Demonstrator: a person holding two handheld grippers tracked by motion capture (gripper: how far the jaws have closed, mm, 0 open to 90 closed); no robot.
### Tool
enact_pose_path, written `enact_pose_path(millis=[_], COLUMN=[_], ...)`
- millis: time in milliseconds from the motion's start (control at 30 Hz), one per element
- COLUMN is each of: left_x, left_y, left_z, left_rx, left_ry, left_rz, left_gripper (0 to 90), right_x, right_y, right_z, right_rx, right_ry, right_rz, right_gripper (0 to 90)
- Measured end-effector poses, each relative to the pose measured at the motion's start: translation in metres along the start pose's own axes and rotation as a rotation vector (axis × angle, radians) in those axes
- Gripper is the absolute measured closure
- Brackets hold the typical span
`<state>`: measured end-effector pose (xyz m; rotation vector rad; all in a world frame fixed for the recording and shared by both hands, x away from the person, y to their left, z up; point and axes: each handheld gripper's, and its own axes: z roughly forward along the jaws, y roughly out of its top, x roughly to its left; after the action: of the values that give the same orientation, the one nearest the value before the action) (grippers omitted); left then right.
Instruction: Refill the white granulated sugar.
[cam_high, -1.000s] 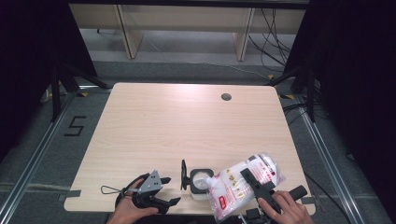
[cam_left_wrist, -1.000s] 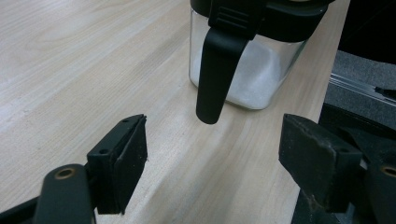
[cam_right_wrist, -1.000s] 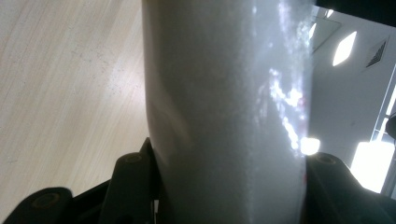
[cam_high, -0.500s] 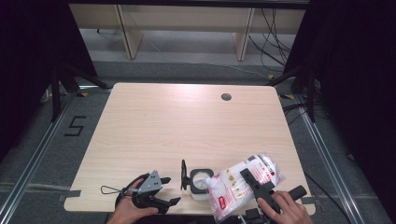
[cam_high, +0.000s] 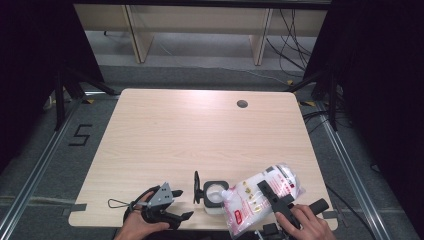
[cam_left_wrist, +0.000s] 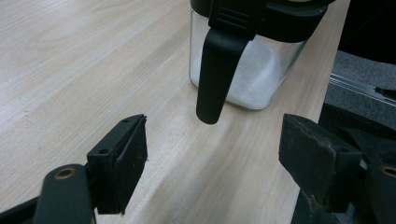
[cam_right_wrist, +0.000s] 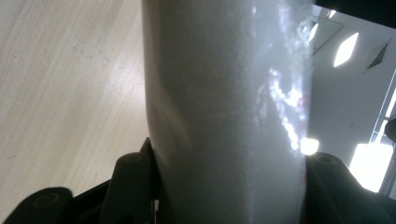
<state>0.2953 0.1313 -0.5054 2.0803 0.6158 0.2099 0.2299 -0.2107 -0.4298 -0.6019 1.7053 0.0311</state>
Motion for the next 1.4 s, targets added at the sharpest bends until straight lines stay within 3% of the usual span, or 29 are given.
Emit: enact_pose_path(millis=[967,1167,1233,1400], left_x=[-0.0006,-0.0007,-0.0007,-0.0008], left_y=[-0.0001,-0.0003,-0.0005,-0.0006], left_z=[0.0004,0.0001,0.0005,0.0003], left_rx=[-0.006,0.0,-0.006,-0.007], left_ry=[0.001,-0.001,-0.002,-0.001], left_rz=[-0.001,-0.009,-0.009,-0.01], left_gripper=[23.2,23.2,23.2,23.2], right_x=[0.0014,-0.0009,0.0002,0.0009], right_y=[0.0026,0.003,0.0025,0.003], right_z=[0.0001,-0.0002,-0.0016,-0.0007], right_rx=[0.021,0.013,0.028,0.029], right_ry=[0.02,0.006,0.009,0.014], right_rz=[-0.029,-0.038,-0.013,-0.032], right_gripper=[54.7,54.8,54.8,54.8])
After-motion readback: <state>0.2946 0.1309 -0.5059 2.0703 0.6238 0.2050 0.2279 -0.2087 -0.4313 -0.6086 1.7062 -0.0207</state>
